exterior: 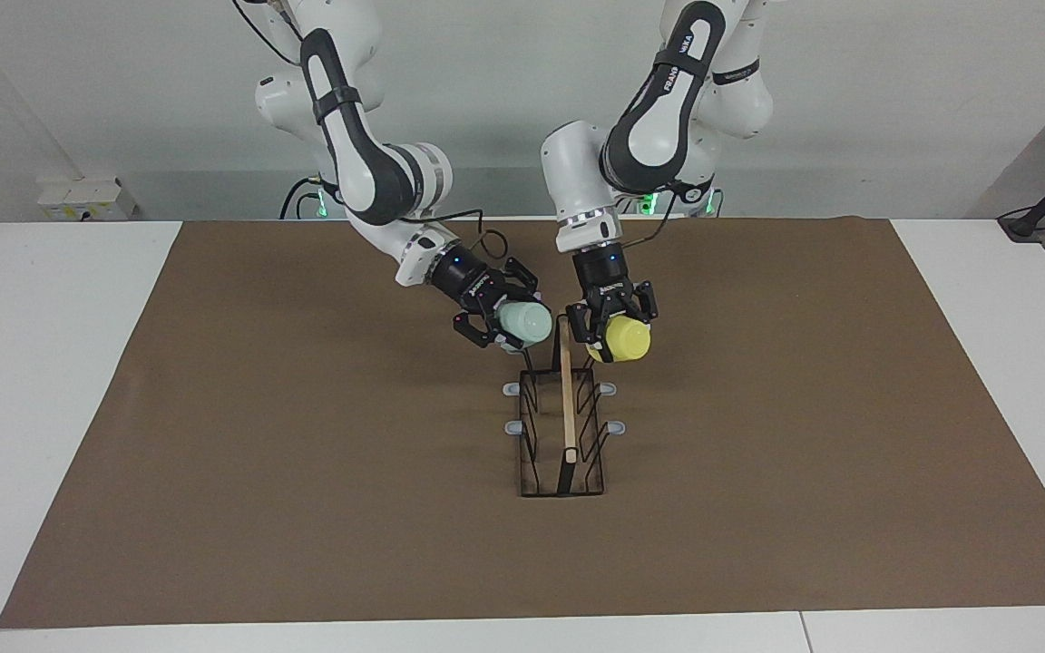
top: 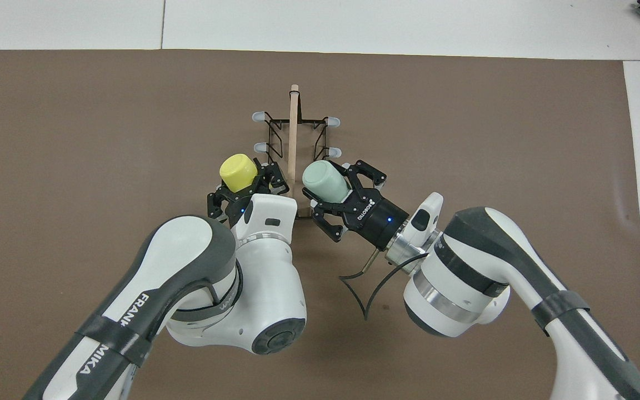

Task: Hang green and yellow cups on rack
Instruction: 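Hang the yellow cup and green cup on the rack pegs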

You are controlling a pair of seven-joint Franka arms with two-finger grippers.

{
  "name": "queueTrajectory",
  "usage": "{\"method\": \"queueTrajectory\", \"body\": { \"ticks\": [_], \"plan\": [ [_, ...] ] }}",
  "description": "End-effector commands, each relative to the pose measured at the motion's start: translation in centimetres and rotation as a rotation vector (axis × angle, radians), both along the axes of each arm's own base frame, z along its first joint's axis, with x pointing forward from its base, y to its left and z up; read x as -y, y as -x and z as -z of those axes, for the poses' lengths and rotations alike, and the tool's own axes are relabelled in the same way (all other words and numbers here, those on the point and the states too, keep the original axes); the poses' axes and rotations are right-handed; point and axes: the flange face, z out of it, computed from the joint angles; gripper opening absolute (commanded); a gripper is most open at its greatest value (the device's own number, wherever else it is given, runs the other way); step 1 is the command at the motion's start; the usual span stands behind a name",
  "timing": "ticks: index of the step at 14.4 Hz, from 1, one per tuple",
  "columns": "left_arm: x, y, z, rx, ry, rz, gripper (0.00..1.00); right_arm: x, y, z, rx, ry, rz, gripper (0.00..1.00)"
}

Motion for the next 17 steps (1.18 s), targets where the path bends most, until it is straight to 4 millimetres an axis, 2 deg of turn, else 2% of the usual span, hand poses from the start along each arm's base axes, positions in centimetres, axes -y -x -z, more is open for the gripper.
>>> {"method": "queueTrajectory", "body": {
  "ticks": [1,2,3,4,5,6,9,11,15,17],
  "plan": [
    [0.0,0.8,-0.2,0.018,-0.007,-0.005,0.0,0.0,-0.6,0.5,0.016,0.026,0.011,0.0],
    [0.4,1.1,-0.2,0.018,-0.006,0.002,0.0,-0.3,-1.3,-0.2,0.024,0.024,0.017,0.0],
    [0.5,1.1,-0.2,0.018,-0.004,0.004,0.19,-0.5,-1.8,-0.5,0.025,0.021,0.022,0.0],
    [0.6,1.0,-0.4,0.02,-0.002,0.008,0.59,-0.9,-2.1,-1.1,0.033,0.011,0.021,0.0],
    [0.7,0.9,-0.6,0.023,-0.002,0.013,0.91,-1.9,-1.9,-1.5,0.028,-0.002,0.008,0.0],
    [0.6,0.5,-0.8,0.025,-0.004,0.011,1.0,-2.0,-2.2,-1.9,0.022,-0.006,0.016,0.0],
    [0.6,0.0,-1.6,0.033,0.003,0.003,1.0,-2.5,-3.4,-2.7,0.034,0.004,0.025,0.0],
    [0.3,-0.7,-2.7,0.041,0.004,0.006,1.0,-2.3,-3.3,-1.7,0.021,0.019,0.022,0.0],
    [-1.9,-4.3,-6.5,-0.06,-0.018,0.013,1.0,-1.7,-2.9,-0.8,0.006,0.035,0.027,0.0],
    [-3.5,-7.0,-8.1,-0.129,-0.045,0.036,1.0,-1.2,-2.6,0.0,0.002,0.037,0.024,0.0]
  ]
}}
